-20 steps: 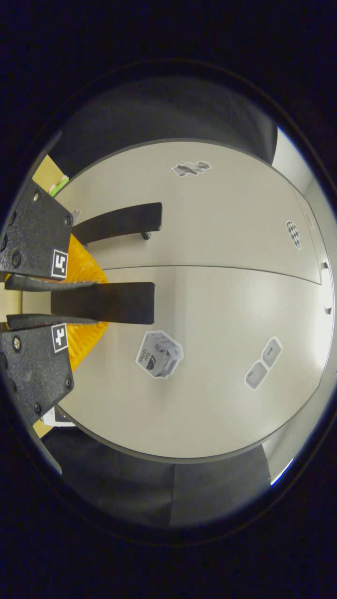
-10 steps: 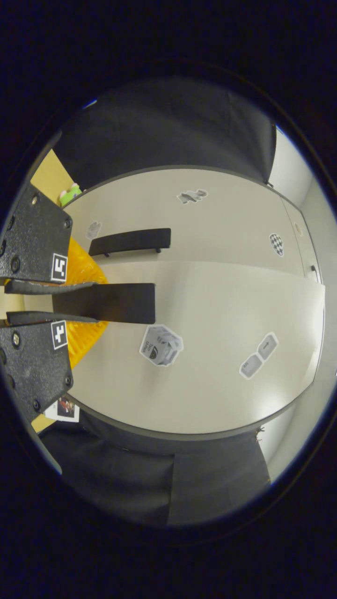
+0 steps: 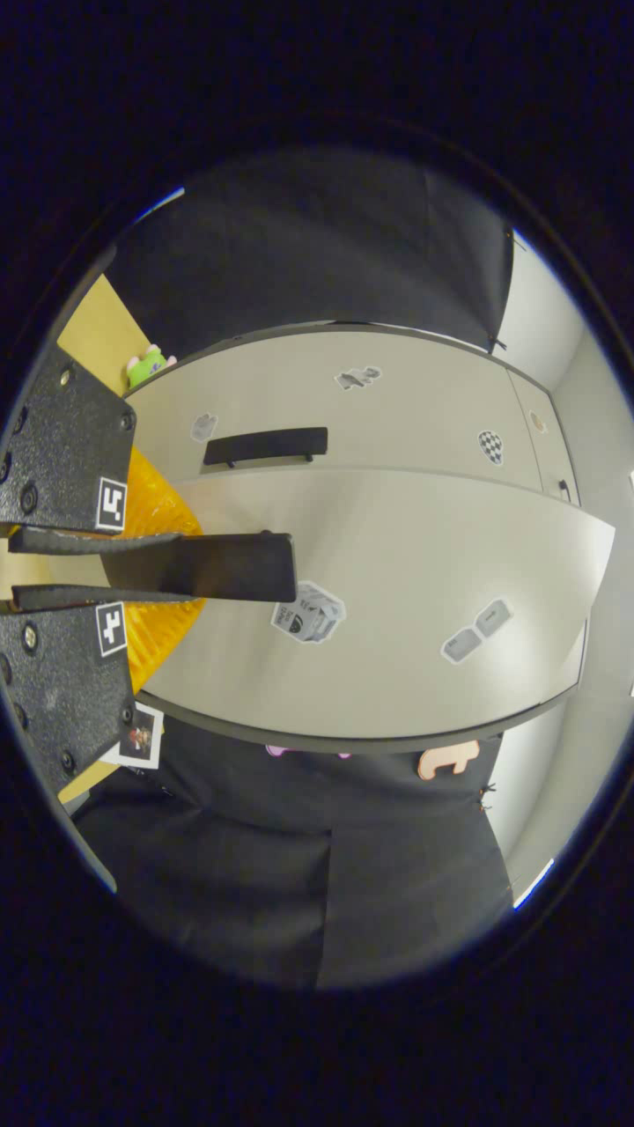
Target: Open the right door of the double-door shoe cabinet with the right hand, and open the left door with the left hand.
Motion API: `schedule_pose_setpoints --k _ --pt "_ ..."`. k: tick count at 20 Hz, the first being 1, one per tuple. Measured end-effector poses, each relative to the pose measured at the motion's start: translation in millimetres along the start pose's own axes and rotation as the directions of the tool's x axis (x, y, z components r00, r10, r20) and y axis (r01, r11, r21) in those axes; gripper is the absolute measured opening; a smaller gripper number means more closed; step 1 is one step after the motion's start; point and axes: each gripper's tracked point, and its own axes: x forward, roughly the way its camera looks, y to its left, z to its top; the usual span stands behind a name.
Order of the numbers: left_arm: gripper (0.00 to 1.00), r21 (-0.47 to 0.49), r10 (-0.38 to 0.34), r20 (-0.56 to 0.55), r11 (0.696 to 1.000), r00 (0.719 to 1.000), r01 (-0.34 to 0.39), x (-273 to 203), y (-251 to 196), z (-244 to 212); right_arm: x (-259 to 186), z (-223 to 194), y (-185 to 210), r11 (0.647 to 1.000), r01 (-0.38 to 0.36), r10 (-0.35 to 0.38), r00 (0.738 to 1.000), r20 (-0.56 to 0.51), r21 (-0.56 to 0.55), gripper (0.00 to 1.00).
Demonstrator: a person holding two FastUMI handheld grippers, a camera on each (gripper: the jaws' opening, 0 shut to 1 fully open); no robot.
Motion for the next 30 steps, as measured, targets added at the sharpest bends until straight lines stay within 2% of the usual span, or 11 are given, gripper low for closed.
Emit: schedule_pose_setpoints --k 10,15,17,20,22,25,27,30 --pt "0.96 -0.020 -0.089 -0.013 0.996 0.996 0.089 17.4 -36.7 -4.3 -47.8 -6.2 -62.1 0.998 0.062 -0.062 0.998 0.007 0.020 0.12" --pt "0.96 -0.024 -0.123 -0.032 0.992 0.992 0.122 23.0 -57.7 -10.8 -59.5 -6.4 -100.8 0.995 0.096 -0.097 0.995 0.006 0.019 0.06" --pt "0.96 -0.033 -0.145 -0.033 0.989 0.989 0.144 25.7 -70.7 -9.1 -63.7 -7.3 -118.4 0.991 0.127 -0.127 0.992 0.017 -0.027 0.05" --pt "0.96 -0.030 -0.148 -0.031 0.989 0.988 0.147 26.3 -78.9 -7.3 -63.0 -7.6 -140.0 0.989 0.145 -0.144 0.989 0.025 -0.037 0.01" --pt "0.96 -0.034 -0.155 -0.032 0.988 0.987 0.154 30.8 -82.7 -6.1 -63.6 -7.3 -150.5 0.989 0.142 -0.142 0.990 0.024 -0.028 0.04" --pt "0.96 -0.035 -0.155 -0.029 0.987 0.988 0.154 32.0 -87.0 -5.5 -66.9 -5.6 -175.3 0.983 0.178 -0.177 0.984 0.033 -0.035 0.04" --pt "0.96 -0.033 -0.156 -0.030 0.987 0.987 0.155 32.2 -88.5 -7.3 -67.4 -6.6 -175.0 0.988 0.153 -0.153 0.988 0.020 0.027 0.04" --pt "0.96 -0.043 -0.158 -0.033 0.987 0.987 0.157 34.4 -89.0 -7.1 -68.2 -8.0 -176.8 0.988 0.156 -0.157 0.987 0.022 0.009 0.04"
